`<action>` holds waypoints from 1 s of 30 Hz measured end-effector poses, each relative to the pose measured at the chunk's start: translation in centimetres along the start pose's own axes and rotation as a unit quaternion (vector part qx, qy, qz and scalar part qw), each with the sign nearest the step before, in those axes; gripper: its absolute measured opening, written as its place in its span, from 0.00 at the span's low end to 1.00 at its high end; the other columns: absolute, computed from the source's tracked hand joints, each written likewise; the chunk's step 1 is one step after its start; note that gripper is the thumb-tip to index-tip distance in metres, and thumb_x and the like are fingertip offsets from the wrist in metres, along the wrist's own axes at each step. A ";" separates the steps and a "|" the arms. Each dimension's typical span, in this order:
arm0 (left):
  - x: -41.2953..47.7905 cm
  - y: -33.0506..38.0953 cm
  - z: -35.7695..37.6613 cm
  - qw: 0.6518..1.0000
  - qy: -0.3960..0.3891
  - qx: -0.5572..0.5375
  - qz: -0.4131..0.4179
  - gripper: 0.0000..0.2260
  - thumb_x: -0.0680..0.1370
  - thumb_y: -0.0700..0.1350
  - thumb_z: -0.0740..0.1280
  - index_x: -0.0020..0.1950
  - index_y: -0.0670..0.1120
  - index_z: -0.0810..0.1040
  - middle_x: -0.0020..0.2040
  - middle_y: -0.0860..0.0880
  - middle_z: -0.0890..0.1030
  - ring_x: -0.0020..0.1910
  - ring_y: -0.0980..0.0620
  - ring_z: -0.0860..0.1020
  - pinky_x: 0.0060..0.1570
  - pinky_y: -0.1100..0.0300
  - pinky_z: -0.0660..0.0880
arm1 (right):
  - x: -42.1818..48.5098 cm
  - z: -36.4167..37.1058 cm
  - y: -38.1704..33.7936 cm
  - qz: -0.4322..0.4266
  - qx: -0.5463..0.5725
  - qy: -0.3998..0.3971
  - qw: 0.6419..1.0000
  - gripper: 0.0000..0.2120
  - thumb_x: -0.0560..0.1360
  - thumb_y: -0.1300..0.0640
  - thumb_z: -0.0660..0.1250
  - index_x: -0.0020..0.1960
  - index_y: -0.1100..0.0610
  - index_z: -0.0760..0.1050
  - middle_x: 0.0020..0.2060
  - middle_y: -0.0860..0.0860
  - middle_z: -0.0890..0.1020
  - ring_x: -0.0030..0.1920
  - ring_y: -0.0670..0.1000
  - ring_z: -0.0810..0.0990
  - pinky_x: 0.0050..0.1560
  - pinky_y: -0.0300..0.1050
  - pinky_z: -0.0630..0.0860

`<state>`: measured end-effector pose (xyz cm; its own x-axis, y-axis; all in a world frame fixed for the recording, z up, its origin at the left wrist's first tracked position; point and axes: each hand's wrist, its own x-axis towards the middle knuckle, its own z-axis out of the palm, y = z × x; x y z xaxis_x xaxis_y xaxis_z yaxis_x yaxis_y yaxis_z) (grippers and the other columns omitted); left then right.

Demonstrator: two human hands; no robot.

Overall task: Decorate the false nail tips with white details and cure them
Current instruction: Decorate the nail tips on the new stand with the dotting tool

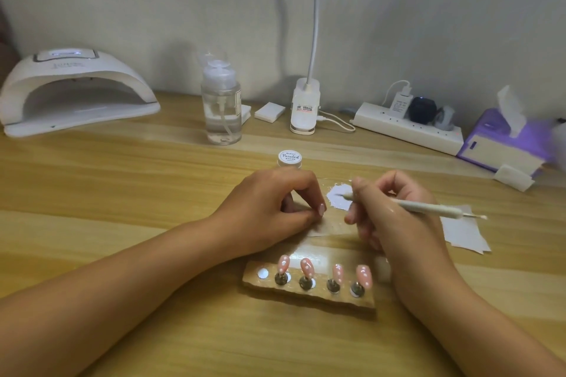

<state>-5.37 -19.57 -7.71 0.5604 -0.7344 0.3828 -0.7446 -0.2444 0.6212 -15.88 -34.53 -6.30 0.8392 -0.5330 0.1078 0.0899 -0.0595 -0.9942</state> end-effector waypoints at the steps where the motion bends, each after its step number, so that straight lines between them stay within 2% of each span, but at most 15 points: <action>1: 0.0 0.0 0.0 1.000 0.001 0.001 0.002 0.07 0.73 0.40 0.74 0.43 0.52 0.81 0.41 0.66 0.78 0.31 0.55 0.76 0.35 0.62 0.71 | 0.0 0.1 0.0 0.003 -0.009 -0.004 1.000 0.12 0.73 0.59 0.69 0.36 0.56 0.67 0.25 0.54 0.80 0.21 0.46 0.70 0.20 0.35 0.65; 6: 0.1 0.0 0.0 1.000 0.003 0.006 0.003 0.07 0.73 0.41 0.74 0.42 0.53 0.80 0.41 0.67 0.78 0.31 0.55 0.77 0.35 0.63 0.71 | -0.1 0.1 0.2 -0.003 -0.067 -0.029 0.997 0.09 0.68 0.60 0.67 0.33 0.56 0.68 0.25 0.56 0.81 0.24 0.53 0.73 0.22 0.44 0.69; 15: 0.0 0.0 0.0 1.000 0.004 0.010 0.004 0.08 0.73 0.40 0.74 0.43 0.53 0.80 0.39 0.69 0.77 0.31 0.57 0.76 0.34 0.68 0.69 | 0.0 0.1 0.2 -0.003 -0.073 -0.030 0.997 0.08 0.70 0.60 0.67 0.35 0.58 0.69 0.26 0.57 0.82 0.25 0.49 0.74 0.23 0.41 0.71; 30: 0.1 -0.1 0.1 1.000 0.004 0.014 0.006 0.06 0.73 0.41 0.74 0.43 0.52 0.81 0.40 0.68 0.77 0.31 0.55 0.77 0.35 0.67 0.68 | 0.1 0.3 0.1 0.002 -0.055 -0.026 0.998 0.09 0.70 0.60 0.67 0.34 0.56 0.67 0.26 0.58 0.81 0.23 0.48 0.72 0.22 0.38 0.68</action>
<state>-5.29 -19.65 -7.78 0.5546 -0.7318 0.3961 -0.7608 -0.2531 0.5976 -15.66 -34.31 -6.36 0.8663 -0.4891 0.1017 0.0307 -0.1511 -0.9880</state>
